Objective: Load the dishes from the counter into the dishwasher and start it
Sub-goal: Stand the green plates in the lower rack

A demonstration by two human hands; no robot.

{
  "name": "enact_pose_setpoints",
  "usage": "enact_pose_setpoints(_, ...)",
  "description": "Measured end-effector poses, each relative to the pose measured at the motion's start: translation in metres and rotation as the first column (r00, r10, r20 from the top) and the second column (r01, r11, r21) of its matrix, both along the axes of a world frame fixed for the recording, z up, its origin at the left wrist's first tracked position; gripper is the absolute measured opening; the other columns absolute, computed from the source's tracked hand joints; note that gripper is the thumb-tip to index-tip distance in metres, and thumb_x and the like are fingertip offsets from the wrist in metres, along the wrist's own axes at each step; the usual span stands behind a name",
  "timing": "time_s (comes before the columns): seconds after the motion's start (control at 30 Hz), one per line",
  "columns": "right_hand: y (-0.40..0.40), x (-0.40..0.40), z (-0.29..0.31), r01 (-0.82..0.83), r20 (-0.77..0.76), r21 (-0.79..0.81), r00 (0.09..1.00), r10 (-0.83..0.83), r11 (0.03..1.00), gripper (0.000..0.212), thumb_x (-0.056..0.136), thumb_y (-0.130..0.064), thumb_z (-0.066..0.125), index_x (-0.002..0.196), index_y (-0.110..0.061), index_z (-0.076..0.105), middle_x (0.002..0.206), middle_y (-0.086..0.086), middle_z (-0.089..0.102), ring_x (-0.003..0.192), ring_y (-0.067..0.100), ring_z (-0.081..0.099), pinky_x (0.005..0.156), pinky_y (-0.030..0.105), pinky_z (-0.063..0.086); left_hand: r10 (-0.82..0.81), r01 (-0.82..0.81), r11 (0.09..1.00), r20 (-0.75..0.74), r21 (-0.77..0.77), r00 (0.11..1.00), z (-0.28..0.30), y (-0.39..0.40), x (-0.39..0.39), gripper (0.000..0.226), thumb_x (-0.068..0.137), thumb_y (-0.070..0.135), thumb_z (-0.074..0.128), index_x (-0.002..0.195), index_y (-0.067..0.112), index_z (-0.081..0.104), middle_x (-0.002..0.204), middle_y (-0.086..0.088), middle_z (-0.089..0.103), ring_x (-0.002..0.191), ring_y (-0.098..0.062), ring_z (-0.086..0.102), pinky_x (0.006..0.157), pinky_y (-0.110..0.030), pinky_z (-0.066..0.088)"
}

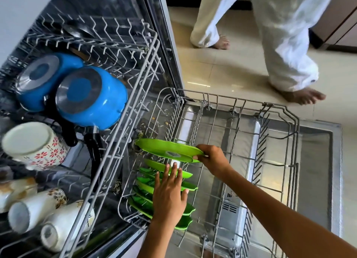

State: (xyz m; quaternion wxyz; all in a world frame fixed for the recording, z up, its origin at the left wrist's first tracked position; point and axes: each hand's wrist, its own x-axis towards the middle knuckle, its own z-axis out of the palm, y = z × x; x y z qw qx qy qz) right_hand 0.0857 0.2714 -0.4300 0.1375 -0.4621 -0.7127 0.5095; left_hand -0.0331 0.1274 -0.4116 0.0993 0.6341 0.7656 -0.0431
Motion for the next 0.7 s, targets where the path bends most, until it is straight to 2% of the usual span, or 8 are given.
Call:
enact_pose_setpoints(0.07, 0.001, 0.002, -0.001, -0.044, 0.036, 0.014, 0.998, 0.044, 0.999, 0.010, 0.078, -0.004, 0.068, 0.083, 0.003, 0.065, 0.071, 0.018, 0.062, 0.066, 0.025, 0.053, 0.061, 0.027, 0.034, -0.005, 0.005, 1.000, -0.002, 0.019, 1.000, -0.001, -0.001, 0.000, 0.072, 0.060, 0.035, 0.085, 0.123, 0.012, 0.061, 0.136, -0.008, 0.051, 0.124, -0.030, 0.049, 0.097, -0.056, 0.034)
enact_pose_setpoints(0.2, 0.001, 0.003, 0.002, -0.073, 0.036, 0.033, 0.997, 0.072, 0.997, 0.010, 0.078, -0.002, 0.068, 0.085, 0.004, 0.066, 0.069, 0.010, 0.058, 0.064, 0.007, 0.044, 0.057, 0.012, 0.030, -0.005, 0.005, 0.999, -0.008, 0.048, 1.000, -0.003, -0.002, -0.001, 0.072, 0.061, 0.035, 0.084, 0.125, 0.012, 0.059, 0.137, -0.008, 0.050, 0.125, -0.030, 0.047, 0.098, -0.055, 0.035)
enact_pose_setpoints(0.3, 0.001, 0.004, -0.002, -0.082, 0.039, 0.025, 0.996, 0.081, 0.996, 0.009, 0.077, -0.001, 0.068, 0.085, 0.003, 0.067, 0.070, 0.012, 0.059, 0.065, 0.003, 0.043, 0.058, 0.013, 0.029, -0.013, 0.014, 0.997, -0.014, 0.081, 1.000, -0.005, -0.003, -0.001, 0.072, 0.062, 0.034, 0.084, 0.126, 0.012, 0.058, 0.137, -0.008, 0.049, 0.126, -0.030, 0.047, 0.098, -0.056, 0.032)
enact_pose_setpoints(0.4, 0.001, 0.006, -0.006, -0.102, 0.079, 0.013, 0.992, 0.100, 0.995, 0.009, 0.074, 0.002, 0.068, 0.083, 0.001, 0.068, 0.070, 0.016, 0.060, 0.065, 0.009, 0.047, 0.062, 0.020, 0.031, -0.015, 0.017, 0.995, -0.021, 0.095, 1.000, -0.006, -0.004, -0.002, 0.072, 0.062, 0.034, 0.084, 0.126, 0.012, 0.059, 0.138, -0.009, 0.049, 0.126, -0.030, 0.046, 0.098, -0.056, 0.032)
enact_pose_setpoints(0.5, 0.001, 0.010, -0.009, -0.119, 0.131, 0.019, 0.985, 0.116, 0.993, 0.013, 0.074, 0.003, 0.067, 0.086, -0.001, 0.071, 0.076, 0.019, 0.067, 0.068, 0.019, 0.054, 0.062, 0.017, 0.031, -0.017, 0.019, 0.995, -0.019, 0.098, 1.000, -0.006, -0.005, -0.001, 0.073, 0.063, 0.034, 0.083, 0.127, 0.012, 0.058, 0.139, -0.009, 0.048, 0.127, -0.031, 0.045, 0.099, -0.056, 0.030)
enact_pose_setpoints(0.57, -0.001, 0.011, -0.014, -0.181, 0.204, 0.025, 0.964, 0.172, 0.983, 0.016, 0.079, 0.001, 0.062, 0.091, -0.005, 0.071, 0.083, 0.019, 0.068, 0.078, 0.026, 0.061, 0.068, 0.022, 0.036, -0.018, 0.019, 0.995, -0.019, 0.094, 1.000, -0.007, -0.005, -0.002, 0.073, 0.063, 0.033, 0.083, 0.127, 0.012, 0.057, 0.140, -0.009, 0.047, 0.128, -0.031, 0.044, 0.100, -0.056, 0.029)
enact_pose_setpoints(0.7, -0.006, 0.010, -0.018, -0.243, 0.316, -0.010, 0.919, 0.233, 0.970, 0.024, 0.086, 0.000, 0.049, 0.100, -0.011, 0.066, 0.091, 0.021, 0.065, 0.089, 0.035, 0.061, 0.073, 0.031, 0.042, -0.016, 0.017, 0.997, -0.017, 0.079, 1.000, -0.007, -0.005, -0.002, 0.075, 0.061, 0.033, 0.084, 0.128, 0.012, 0.057, 0.140, -0.009, 0.046, 0.128, -0.031, 0.044, 0.100, -0.056, 0.030)
